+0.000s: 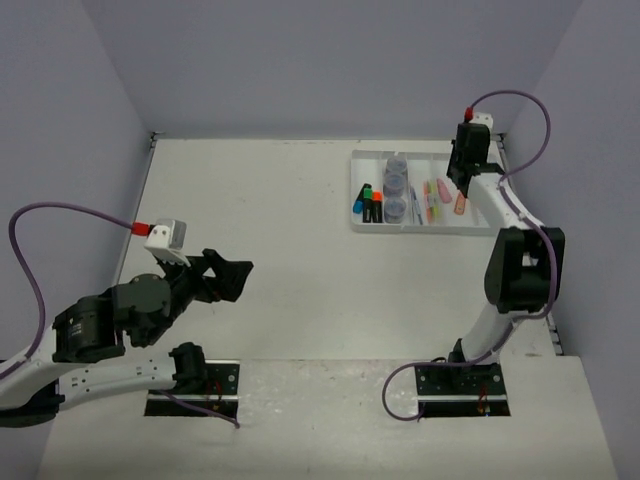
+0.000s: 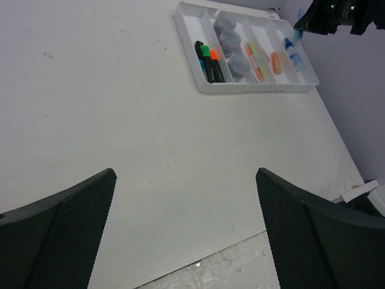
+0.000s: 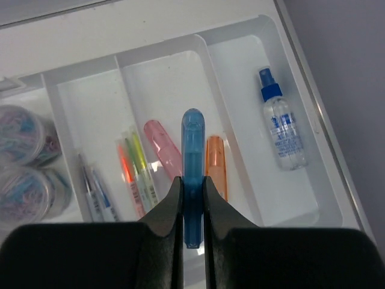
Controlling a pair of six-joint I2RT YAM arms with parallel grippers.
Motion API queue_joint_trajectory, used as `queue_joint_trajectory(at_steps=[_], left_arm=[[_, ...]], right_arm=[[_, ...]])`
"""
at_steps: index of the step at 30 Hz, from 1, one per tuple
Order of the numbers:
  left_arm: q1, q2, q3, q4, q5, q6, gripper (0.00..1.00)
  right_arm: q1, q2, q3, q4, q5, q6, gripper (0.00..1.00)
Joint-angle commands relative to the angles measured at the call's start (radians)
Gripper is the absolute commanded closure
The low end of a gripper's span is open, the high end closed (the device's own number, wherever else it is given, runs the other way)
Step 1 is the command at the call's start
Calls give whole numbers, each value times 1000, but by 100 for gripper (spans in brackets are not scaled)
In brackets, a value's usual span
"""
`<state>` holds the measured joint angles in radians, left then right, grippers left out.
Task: Sort the stationery into containers
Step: Place the stationery in the storage box.
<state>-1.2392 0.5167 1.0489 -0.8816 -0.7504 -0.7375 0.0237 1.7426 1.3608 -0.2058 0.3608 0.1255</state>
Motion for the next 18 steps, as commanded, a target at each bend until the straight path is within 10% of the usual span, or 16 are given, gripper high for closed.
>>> queue_joint_trajectory(at_steps=[1,12,16,18], left_arm=[[-2,-88,-34,-29,-100,54,0],[-3,-264,-167,84,-209,100,0],[0,-169,-180,76,-254,74,0],[4,-96,-157,37,-286,36,0]], right_arm=[[-58,190,222,-223,-74,-28,89],[-57,304,482,-400,-91,-19,37],[-37,45,351,-377,-131,58,32],[-12,-168,120,-291,-198,108,10]])
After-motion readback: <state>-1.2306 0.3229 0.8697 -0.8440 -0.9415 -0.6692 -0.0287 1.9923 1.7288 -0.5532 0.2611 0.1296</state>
